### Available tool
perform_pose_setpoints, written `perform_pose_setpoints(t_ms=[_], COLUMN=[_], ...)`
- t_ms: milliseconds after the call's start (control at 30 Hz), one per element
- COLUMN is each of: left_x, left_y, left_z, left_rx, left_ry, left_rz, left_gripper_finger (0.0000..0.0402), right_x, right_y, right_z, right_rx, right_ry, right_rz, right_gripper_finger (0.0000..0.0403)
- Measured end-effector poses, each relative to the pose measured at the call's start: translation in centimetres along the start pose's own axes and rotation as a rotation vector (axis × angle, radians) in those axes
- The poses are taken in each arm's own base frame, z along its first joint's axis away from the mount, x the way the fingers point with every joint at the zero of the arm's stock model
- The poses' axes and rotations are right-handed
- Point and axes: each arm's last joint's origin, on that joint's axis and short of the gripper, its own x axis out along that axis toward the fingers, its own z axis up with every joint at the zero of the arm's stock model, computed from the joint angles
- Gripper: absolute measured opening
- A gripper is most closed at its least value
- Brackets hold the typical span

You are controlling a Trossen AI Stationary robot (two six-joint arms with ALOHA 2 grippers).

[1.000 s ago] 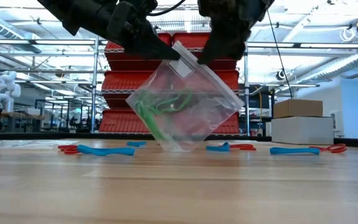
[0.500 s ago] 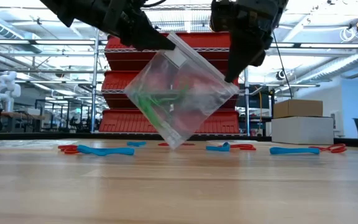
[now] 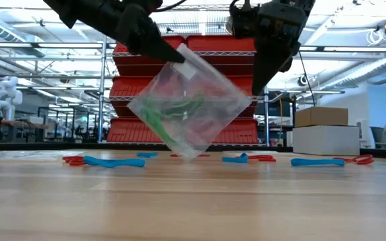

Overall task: Sort rubber bands
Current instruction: Close the transparent zip bag that contains green rubber bands

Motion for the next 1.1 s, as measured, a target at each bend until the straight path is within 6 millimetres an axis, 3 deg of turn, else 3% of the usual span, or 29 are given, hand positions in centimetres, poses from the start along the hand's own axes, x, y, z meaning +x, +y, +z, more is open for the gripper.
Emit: perform_pose_setpoints(t_ms=[200,367,600,767,933,1100], left_x=[0.0,-0.2,-2.8,-4.4,-4.9,-4.8], left_y=[0.5,1.9,5.4,8.9,11.7,13.2], left_z=[-0.8,-1.7,-2.0,-2.8,-5.7,-9.1], left_rx=[0.009,0.035,0.032,-0.012,-0.112,-0.202], left_ry=[0.096,0.201,0.276,0.309,0.389,0.497], left_rz=[0.104,0.242,0.378,0.503,0.556,0.576], left_gripper_finger=[0.0000,0.0000,0.0000,0.0000,0.0000,0.0000], right_x=[0.0,0.0,-0.1,-0.1,0.0,0.1], right_y=[0.0,0.0,-0.1,-0.3,-0.8,-1.6], right_z=[0.0,0.0,-0.1,0.0,0.3,0.7], right_rx=[0.000,0.000,-0.021,-0.020,-0.013,-0.003], right_ry=[0.001,-0.001,0.005,0.004,-0.002,-0.012], right_rz=[-0.003,-0.003,-0.007,-0.010,-0.015,-0.023], right_gripper_finger=[0.0147,0.0184,0.0189,0.0188,0.0188,0.0188])
